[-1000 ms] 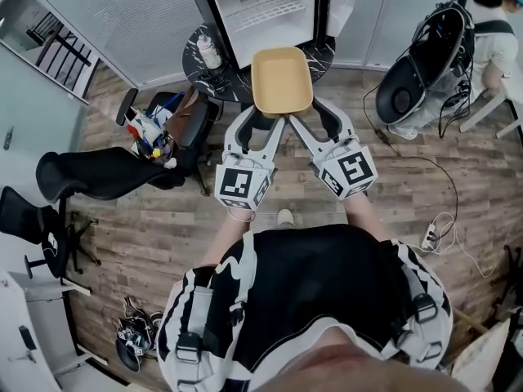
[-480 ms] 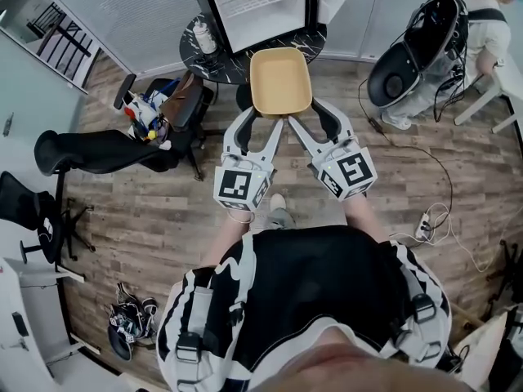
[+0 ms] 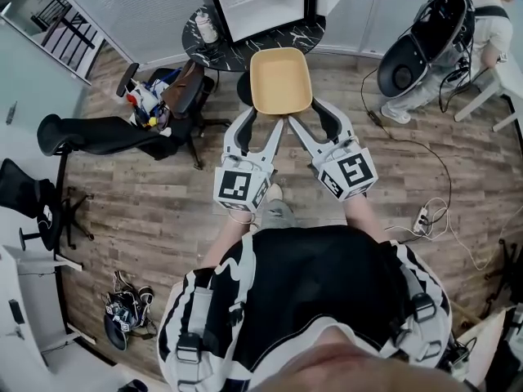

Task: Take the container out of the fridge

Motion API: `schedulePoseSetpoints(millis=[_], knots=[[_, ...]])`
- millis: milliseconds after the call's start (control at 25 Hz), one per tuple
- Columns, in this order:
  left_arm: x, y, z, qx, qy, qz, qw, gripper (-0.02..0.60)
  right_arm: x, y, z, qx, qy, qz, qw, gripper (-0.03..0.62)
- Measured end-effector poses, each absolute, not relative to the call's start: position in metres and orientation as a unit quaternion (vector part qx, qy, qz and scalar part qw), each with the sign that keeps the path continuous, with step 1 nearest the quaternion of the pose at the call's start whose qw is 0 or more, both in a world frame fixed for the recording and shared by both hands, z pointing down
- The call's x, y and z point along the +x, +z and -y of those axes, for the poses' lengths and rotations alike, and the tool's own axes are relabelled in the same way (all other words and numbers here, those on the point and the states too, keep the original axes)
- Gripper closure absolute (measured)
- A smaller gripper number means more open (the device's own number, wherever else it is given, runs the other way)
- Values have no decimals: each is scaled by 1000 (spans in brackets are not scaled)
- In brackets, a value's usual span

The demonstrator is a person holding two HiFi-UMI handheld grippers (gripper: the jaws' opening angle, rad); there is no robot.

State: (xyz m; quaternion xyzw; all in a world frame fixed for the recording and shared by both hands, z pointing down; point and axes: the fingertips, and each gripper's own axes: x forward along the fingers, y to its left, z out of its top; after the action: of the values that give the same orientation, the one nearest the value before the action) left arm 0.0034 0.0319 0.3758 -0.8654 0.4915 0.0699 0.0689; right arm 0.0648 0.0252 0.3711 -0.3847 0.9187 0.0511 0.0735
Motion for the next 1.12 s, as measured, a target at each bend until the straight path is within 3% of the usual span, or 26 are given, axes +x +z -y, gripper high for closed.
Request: schedulePoseSetpoints(millis=[1120], knots=[[14, 374, -73, -868, 74, -485, 79, 364, 75, 370, -67, -395, 53, -914, 79, 362]])
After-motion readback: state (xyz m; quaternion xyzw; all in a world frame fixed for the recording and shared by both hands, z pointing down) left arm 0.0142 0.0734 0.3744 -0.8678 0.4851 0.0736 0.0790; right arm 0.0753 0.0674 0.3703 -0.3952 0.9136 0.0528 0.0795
